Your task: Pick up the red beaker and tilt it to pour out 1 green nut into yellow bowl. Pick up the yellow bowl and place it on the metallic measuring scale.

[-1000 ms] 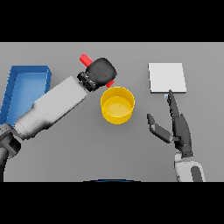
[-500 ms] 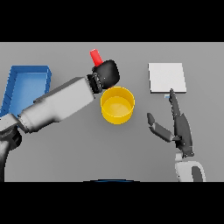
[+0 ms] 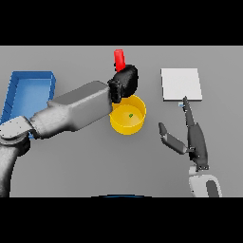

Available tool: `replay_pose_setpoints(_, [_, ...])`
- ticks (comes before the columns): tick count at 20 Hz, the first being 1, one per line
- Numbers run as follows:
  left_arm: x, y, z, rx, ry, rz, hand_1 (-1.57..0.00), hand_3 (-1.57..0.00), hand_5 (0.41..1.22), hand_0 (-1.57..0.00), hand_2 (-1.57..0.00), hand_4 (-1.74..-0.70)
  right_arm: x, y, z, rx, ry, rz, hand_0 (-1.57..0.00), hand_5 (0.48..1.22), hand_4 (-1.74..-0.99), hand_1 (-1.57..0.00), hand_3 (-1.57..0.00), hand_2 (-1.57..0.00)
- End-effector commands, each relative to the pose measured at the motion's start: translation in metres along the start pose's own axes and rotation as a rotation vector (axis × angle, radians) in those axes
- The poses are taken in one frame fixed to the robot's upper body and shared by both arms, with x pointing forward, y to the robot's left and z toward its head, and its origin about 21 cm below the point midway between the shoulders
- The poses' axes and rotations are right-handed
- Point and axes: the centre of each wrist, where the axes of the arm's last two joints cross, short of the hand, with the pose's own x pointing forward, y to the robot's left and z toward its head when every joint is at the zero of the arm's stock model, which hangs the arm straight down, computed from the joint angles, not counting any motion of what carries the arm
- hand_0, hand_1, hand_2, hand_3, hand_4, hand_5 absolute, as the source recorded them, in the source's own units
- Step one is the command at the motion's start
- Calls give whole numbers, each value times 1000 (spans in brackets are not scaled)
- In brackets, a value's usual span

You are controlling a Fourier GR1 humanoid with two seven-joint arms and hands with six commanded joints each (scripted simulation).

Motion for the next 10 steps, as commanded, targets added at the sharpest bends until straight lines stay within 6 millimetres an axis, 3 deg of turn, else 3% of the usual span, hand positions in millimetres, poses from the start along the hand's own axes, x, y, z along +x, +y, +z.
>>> replay_pose_setpoints(1, [-2, 4, 1, 3, -1, -28, -1571, -1571, 1221, -1571, -1571, -1722, 1, 0, 4, 0, -14, -18, 1, 634, -1154, 1, 1, 1])
replay_pose_setpoints(4, [-13, 7, 2, 6, -5, -80, -1571, -1571, 1221, -1571, -1571, -1721, -1, 0, 7, 0, -5, -34, 1, 635, -1152, 1, 1, 1])
replay_pose_setpoints(9, [-83, 21, 19, -6, 137, -121, -1571, -1571, 1221, -1571, -1571, -1725, -2, 3, 0, 11, -13, -39, 1, 654, -1154, 1, 1, 1])
replay_pose_setpoints(10, [-102, 21, 28, 3, 172, -83, -1571, -1365, 1221, -1571, -1571, -1728, 0, 3, -4, 4, -19, -29, 1, 659, -1156, 1, 1, 1])
